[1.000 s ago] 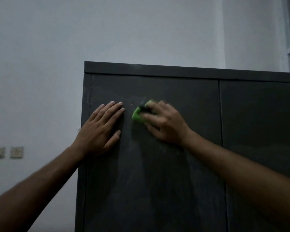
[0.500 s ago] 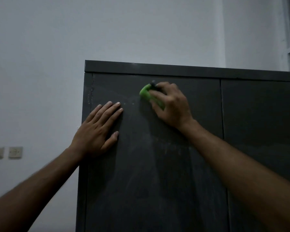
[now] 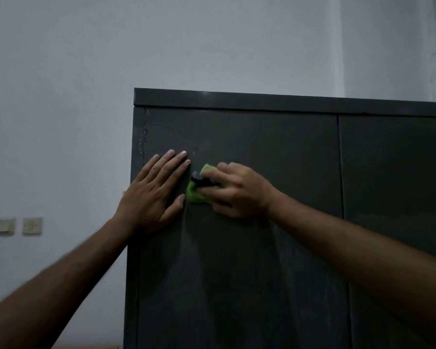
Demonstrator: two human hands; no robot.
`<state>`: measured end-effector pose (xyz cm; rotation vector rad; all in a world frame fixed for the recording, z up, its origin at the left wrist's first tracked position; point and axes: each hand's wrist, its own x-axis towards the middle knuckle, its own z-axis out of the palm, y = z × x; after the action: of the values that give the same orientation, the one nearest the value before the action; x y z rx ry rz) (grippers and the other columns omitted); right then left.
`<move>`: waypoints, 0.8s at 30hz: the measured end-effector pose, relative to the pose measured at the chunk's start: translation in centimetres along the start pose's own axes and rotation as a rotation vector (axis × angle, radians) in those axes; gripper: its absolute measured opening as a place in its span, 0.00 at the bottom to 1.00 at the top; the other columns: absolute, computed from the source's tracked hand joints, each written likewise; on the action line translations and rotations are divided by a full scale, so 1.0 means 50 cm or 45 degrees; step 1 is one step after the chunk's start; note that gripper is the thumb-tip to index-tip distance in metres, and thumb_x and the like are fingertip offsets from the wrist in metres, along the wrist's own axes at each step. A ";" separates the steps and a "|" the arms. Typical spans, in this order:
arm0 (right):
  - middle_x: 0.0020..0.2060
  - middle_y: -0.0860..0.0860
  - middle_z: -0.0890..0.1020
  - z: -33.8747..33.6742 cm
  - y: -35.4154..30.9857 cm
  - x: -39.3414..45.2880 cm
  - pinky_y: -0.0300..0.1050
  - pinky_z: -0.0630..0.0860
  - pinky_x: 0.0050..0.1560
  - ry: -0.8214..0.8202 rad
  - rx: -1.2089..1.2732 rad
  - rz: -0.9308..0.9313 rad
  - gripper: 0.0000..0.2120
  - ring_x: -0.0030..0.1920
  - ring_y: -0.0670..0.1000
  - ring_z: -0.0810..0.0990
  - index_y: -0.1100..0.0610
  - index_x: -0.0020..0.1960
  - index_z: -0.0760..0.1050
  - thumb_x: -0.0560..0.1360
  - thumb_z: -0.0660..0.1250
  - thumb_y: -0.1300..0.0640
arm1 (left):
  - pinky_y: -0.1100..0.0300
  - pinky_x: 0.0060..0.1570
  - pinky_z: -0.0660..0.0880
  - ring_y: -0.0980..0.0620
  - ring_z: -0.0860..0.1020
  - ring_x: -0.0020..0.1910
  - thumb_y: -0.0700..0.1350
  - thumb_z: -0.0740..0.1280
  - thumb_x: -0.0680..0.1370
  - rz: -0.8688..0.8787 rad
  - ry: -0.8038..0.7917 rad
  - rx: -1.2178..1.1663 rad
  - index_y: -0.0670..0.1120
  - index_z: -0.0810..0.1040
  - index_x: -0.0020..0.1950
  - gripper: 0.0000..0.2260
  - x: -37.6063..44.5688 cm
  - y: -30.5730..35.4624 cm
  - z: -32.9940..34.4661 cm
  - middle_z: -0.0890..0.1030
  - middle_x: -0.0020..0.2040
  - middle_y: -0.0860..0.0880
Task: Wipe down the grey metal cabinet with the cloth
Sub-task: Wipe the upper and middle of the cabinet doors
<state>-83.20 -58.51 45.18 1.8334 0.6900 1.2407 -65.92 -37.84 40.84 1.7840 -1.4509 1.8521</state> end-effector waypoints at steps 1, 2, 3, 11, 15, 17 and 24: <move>0.60 0.59 0.80 -0.012 0.019 0.001 0.50 0.76 0.43 -0.038 -0.020 -0.083 0.16 0.47 0.59 0.78 0.53 0.63 0.81 0.78 0.67 0.51 | 0.45 0.84 0.52 0.45 0.54 0.85 0.58 0.54 0.84 0.001 0.005 0.001 0.43 0.58 0.85 0.33 0.000 0.000 0.001 0.58 0.85 0.43; 0.60 0.58 0.81 -0.021 0.039 0.006 0.51 0.77 0.44 -0.004 -0.052 0.005 0.15 0.47 0.59 0.79 0.54 0.62 0.82 0.77 0.67 0.51 | 0.45 0.84 0.52 0.45 0.54 0.85 0.59 0.54 0.84 -0.003 0.006 0.003 0.43 0.58 0.85 0.33 0.000 0.001 0.001 0.58 0.85 0.43; 0.59 0.58 0.81 -0.030 0.057 0.015 0.53 0.78 0.44 0.106 -0.079 0.246 0.15 0.47 0.60 0.79 0.54 0.61 0.83 0.77 0.68 0.51 | 0.46 0.84 0.52 0.45 0.53 0.86 0.59 0.54 0.84 -0.010 0.001 0.001 0.43 0.58 0.85 0.33 -0.001 0.002 0.000 0.58 0.85 0.44; 0.61 0.58 0.81 -0.008 -0.003 0.019 0.50 0.76 0.43 -0.086 -0.028 -0.188 0.15 0.47 0.58 0.78 0.54 0.62 0.82 0.78 0.67 0.50 | 0.45 0.83 0.53 0.44 0.56 0.85 0.59 0.56 0.83 -0.066 0.063 -0.036 0.40 0.61 0.84 0.34 -0.025 -0.012 -0.009 0.60 0.85 0.42; 0.58 0.57 0.82 -0.027 0.052 0.062 0.55 0.79 0.45 0.329 -0.070 0.794 0.13 0.48 0.62 0.79 0.53 0.59 0.84 0.76 0.70 0.53 | 0.44 0.83 0.54 0.43 0.56 0.85 0.59 0.57 0.83 -0.139 0.101 -0.061 0.41 0.61 0.84 0.34 -0.051 -0.031 -0.018 0.60 0.85 0.42; 0.59 0.57 0.80 0.000 0.018 0.076 0.56 0.77 0.45 0.390 -0.103 0.943 0.14 0.49 0.62 0.77 0.52 0.60 0.83 0.76 0.69 0.52 | 0.44 0.83 0.55 0.42 0.57 0.84 0.59 0.58 0.82 -0.241 0.150 -0.120 0.41 0.61 0.83 0.34 -0.066 -0.027 -0.019 0.60 0.84 0.42; 0.58 0.57 0.82 -0.007 0.023 0.097 0.54 0.78 0.45 0.227 -0.019 0.454 0.13 0.47 0.61 0.79 0.53 0.59 0.84 0.76 0.69 0.52 | 0.50 0.76 0.66 0.48 0.60 0.82 0.57 0.62 0.80 -0.649 0.258 -0.683 0.41 0.58 0.84 0.36 -0.085 0.005 -0.024 0.57 0.83 0.45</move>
<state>-81.73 -55.17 48.63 1.9035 0.4558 1.6509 -65.78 -35.11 37.37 1.4672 -1.1342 1.2049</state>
